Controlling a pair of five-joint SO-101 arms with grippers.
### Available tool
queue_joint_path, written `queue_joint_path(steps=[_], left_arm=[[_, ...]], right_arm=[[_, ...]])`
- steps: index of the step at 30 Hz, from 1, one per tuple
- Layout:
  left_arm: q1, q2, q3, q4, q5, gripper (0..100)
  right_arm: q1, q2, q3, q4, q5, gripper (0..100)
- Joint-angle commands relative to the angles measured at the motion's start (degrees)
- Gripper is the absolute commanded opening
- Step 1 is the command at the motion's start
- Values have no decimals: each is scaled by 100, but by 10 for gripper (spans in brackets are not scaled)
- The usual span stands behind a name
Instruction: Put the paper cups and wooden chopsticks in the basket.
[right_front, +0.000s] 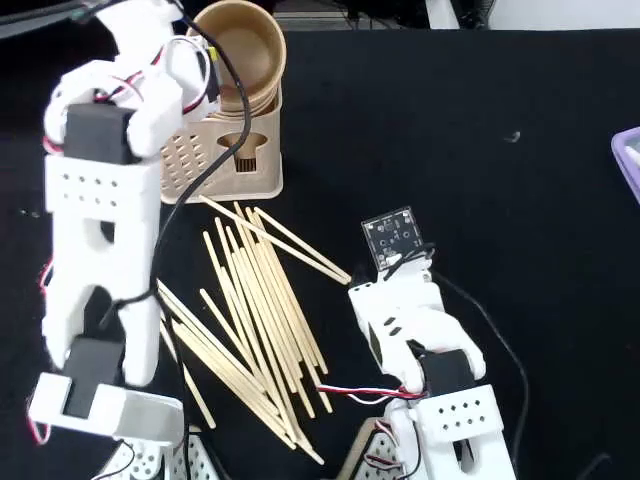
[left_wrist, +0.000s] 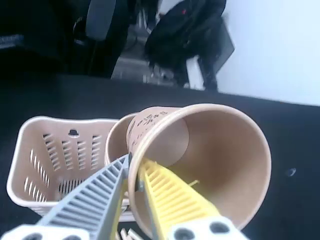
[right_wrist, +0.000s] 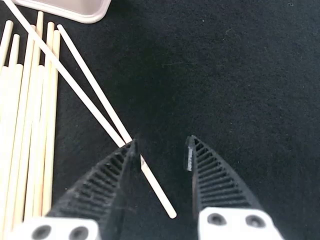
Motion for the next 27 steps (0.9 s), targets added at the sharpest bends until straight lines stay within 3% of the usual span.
queue_joint_path(steps=[1,6,12,19,27], left_arm=[[84,211,-171,229,62,30],[31,396,-171,255,62,38],[40,360,-163,246,105,265],[-207,404,-716,220,88,253],[-989,343,-1103,607,53,252]], right_arm=[[114,-136,-57,-149,-9,162],[114,-136,-57,-149,-9,162],[114,-136,-57,-149,-9,162],[114,-136,-48,-149,-9,162],[114,-136,-40,-149,-9,162]])
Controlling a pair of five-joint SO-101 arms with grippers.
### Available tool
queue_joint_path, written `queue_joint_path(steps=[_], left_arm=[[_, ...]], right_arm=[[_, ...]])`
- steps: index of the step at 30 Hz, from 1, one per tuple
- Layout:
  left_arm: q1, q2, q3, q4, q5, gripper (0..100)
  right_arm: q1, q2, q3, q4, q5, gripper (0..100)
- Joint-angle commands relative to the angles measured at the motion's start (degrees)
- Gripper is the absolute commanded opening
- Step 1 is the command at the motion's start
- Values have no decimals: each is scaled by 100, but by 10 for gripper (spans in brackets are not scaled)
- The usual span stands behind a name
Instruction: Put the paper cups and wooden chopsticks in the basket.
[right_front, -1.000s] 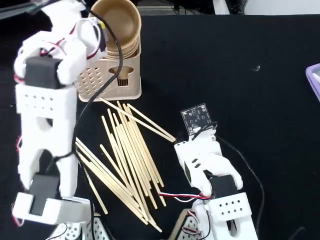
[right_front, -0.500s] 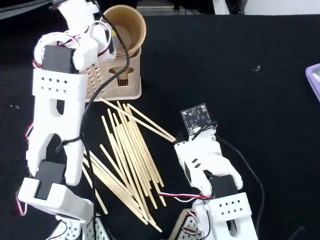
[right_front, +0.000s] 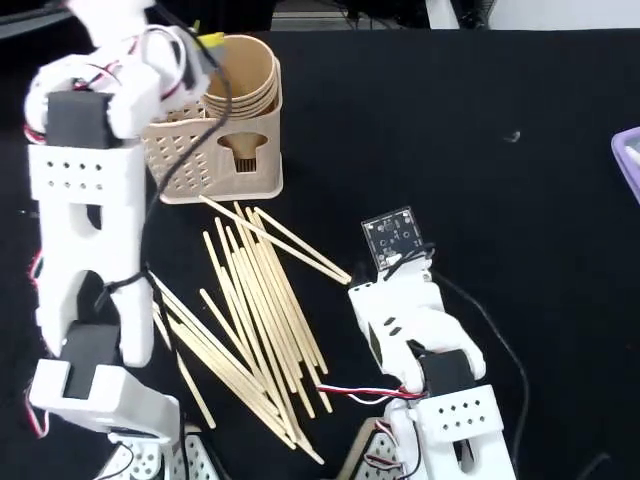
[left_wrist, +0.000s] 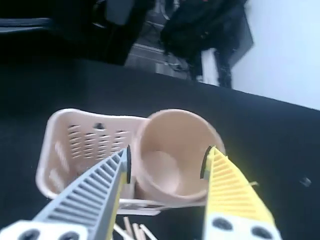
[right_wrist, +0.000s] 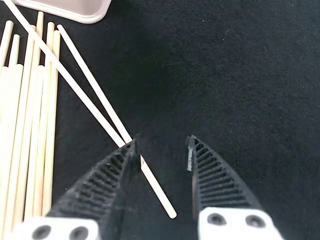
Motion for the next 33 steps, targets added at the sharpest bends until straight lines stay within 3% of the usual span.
queue_joint_path(steps=[1,7,13,18,21,28,33], left_arm=[[-567,-88,-708,589,-70,252],[-857,-18,-1218,2259,-1512,252],[-2211,-448,101,2233,-1952,252],[-2862,-1336,1974,2198,-2505,252],[-3081,-1952,3521,1679,-2875,242],[-3240,-3543,7591,-695,-2892,178],[-3284,-4202,9200,-1837,-2593,178]], right_arm=[[114,-136,-40,-149,-18,162],[114,-136,-40,-149,-44,162],[-53,-84,-163,-62,-44,162],[-475,-13,-251,-53,-18,162],[-484,462,-620,62,-9,163],[-993,2712,-1710,79,0,163],[-1486,3908,-2018,-510,387,163]])
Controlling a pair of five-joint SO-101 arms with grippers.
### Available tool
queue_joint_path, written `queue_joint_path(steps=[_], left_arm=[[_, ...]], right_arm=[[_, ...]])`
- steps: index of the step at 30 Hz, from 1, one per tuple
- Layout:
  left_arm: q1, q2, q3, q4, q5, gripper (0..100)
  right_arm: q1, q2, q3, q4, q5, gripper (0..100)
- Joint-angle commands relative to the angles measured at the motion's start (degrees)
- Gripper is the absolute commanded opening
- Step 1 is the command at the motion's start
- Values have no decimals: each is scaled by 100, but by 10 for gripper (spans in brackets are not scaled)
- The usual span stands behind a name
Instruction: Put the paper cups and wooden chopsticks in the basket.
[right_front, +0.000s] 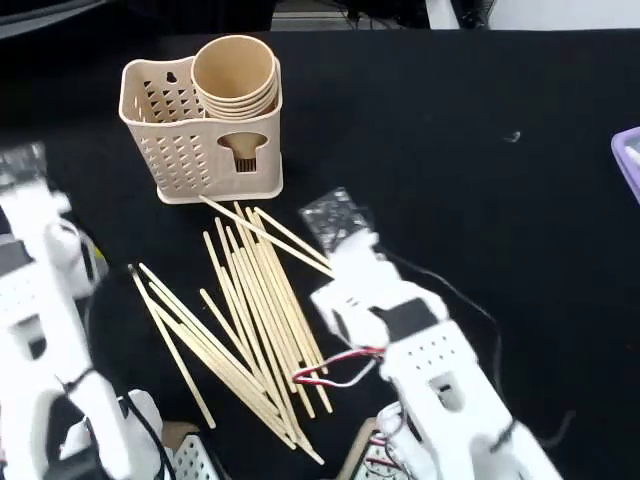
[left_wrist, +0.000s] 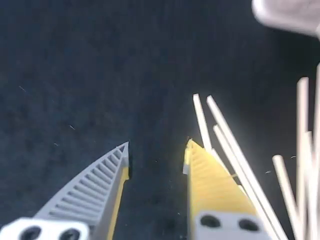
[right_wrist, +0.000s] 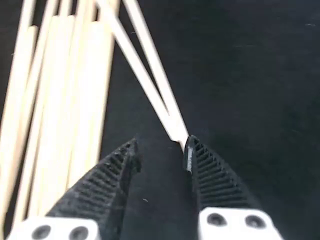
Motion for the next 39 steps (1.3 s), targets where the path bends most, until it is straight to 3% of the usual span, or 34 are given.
queue_joint_path(steps=[1,8,21,23,26,33,39], left_arm=[[-66,-633,1279,-993,325,178],[347,-747,2149,-1626,1231,178],[409,-782,2501,-1662,1275,175],[444,-782,2501,-1662,1275,174],[444,-782,2510,-1662,1284,174],[453,-782,2510,-1662,1284,173],[453,-782,2510,-1670,1284,173]], right_arm=[[-273,980,-541,-615,440,163],[-176,2026,-989,-809,1160,163],[-176,3855,-1464,-1723,1477,158],[-176,3873,-1508,-1574,1556,142],[-176,3873,-1499,-1503,1565,13],[-123,3635,-1464,-1336,1591,11],[870,2387,-1218,-695,1609,11]])
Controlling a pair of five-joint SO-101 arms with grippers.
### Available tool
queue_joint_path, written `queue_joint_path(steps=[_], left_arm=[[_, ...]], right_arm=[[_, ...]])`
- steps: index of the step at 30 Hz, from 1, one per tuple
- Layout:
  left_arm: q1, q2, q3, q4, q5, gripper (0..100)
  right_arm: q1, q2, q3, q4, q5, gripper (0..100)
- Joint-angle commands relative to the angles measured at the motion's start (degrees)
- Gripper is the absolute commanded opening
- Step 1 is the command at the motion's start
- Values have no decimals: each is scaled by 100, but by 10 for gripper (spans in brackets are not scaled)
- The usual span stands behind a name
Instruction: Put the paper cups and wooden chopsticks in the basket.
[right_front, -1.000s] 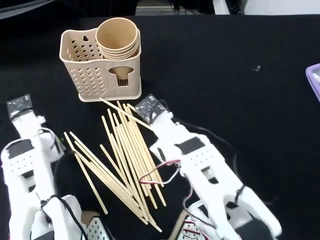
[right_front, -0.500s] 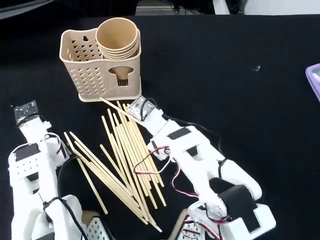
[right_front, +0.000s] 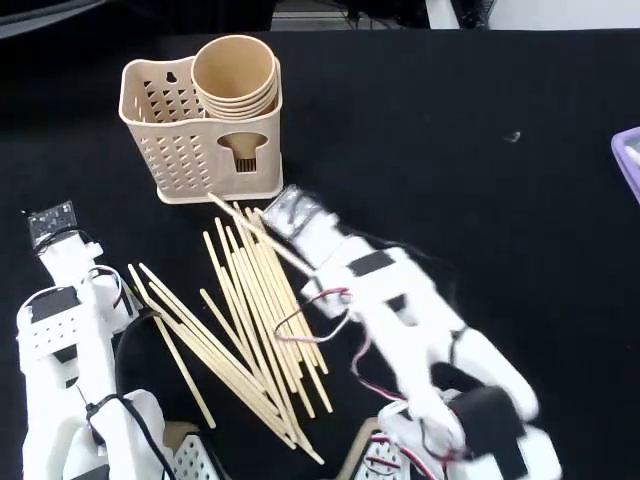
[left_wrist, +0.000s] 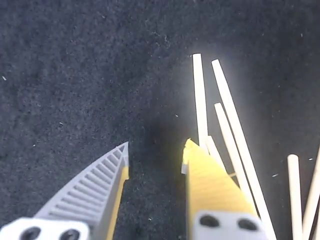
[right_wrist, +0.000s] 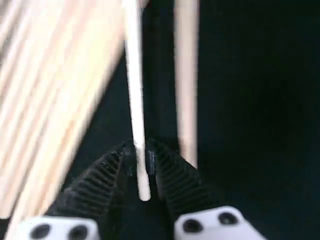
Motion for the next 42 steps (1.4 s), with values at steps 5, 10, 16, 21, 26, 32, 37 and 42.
queue_joint_path(steps=[5,10,16,21,26,32,37,42], left_arm=[[84,-132,-48,-158,70,173],[84,-123,4,-176,70,173],[84,-132,4,-176,70,173],[84,-132,4,-176,70,173],[84,-132,4,-176,70,173],[84,-132,13,-167,70,173],[84,-132,13,-167,70,173],[84,-132,13,-158,70,173]], right_arm=[[747,-1059,549,325,791,12],[765,-1068,505,369,923,90],[651,-1068,479,246,510,277],[-141,-1059,532,70,141,281],[-105,-1015,505,-193,70,283],[105,40,-22,-387,105,282],[97,1103,-919,211,79,278],[97,1332,-1059,369,79,29]])
